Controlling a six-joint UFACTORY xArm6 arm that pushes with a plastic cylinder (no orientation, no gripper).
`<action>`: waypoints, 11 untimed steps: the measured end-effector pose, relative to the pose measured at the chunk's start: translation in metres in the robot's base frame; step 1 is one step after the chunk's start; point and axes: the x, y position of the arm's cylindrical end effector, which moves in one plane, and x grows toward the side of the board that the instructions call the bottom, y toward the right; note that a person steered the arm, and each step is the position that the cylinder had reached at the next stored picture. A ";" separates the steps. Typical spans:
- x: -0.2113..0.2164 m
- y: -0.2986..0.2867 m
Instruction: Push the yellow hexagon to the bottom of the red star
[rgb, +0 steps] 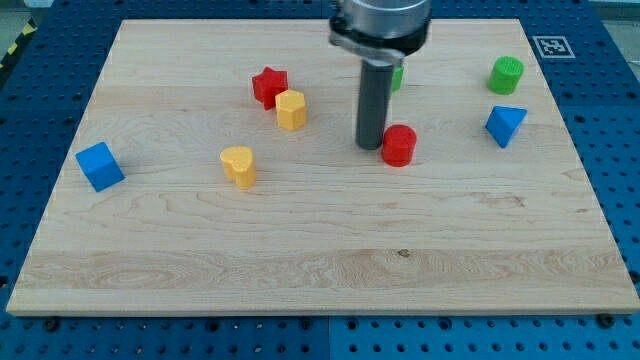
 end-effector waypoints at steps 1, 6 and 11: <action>-0.015 0.000; -0.041 -0.061; -0.014 -0.078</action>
